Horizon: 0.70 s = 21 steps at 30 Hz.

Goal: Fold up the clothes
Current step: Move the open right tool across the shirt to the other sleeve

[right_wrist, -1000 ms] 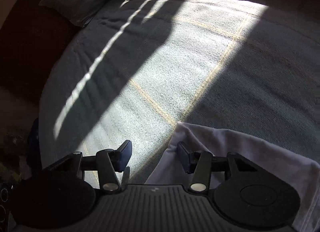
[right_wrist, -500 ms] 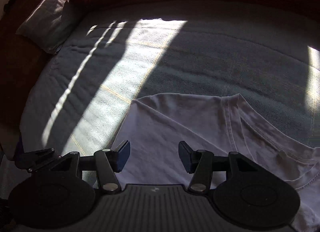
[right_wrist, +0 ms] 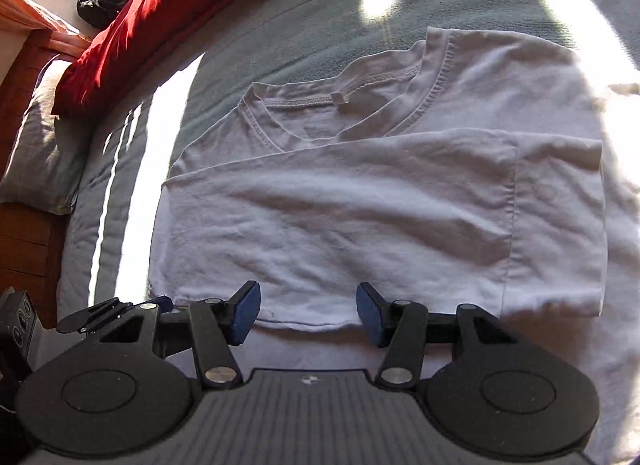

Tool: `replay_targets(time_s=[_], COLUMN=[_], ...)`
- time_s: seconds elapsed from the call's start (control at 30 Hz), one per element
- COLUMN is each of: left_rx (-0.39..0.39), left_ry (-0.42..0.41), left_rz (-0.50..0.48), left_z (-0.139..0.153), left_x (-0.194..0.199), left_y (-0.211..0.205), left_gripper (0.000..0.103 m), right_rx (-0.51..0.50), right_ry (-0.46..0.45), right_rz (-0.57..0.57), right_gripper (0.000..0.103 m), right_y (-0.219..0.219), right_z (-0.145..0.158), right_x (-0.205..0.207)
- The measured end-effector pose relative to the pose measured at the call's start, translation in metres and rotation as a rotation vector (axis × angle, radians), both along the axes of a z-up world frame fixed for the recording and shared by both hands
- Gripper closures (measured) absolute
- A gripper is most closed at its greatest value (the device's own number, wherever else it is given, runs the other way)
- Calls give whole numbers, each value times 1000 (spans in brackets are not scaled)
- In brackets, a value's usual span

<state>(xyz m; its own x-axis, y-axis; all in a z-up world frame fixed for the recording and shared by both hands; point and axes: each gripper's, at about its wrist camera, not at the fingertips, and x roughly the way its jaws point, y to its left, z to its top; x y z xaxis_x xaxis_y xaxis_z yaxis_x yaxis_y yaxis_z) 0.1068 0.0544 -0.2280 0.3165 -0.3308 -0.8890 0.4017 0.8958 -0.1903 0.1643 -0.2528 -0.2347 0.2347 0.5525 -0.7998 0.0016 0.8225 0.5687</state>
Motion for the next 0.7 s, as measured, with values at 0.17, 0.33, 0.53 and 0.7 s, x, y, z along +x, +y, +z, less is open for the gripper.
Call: replay_targets(time_s=[0.17, 0.33, 0.53, 0.7], left_rx=[18, 63, 97, 109], left_ry=[-34, 2, 54, 73], left_rz=[-71, -95, -67, -58], left_z=[7, -4, 9, 20], left_x=[5, 7, 1, -10], left_y=[-30, -47, -44, -47], left_gripper=[37, 37, 37, 37], right_rx=[80, 29, 14, 32], right_ry=[-46, -38, -70, -143], right_rz=[-39, -15, -114, -130], right_gripper=[44, 44, 42, 41], right_y=[-9, 1, -31, -33], right_z=[11, -2, 7, 15], right_x=[-9, -12, -24, -5])
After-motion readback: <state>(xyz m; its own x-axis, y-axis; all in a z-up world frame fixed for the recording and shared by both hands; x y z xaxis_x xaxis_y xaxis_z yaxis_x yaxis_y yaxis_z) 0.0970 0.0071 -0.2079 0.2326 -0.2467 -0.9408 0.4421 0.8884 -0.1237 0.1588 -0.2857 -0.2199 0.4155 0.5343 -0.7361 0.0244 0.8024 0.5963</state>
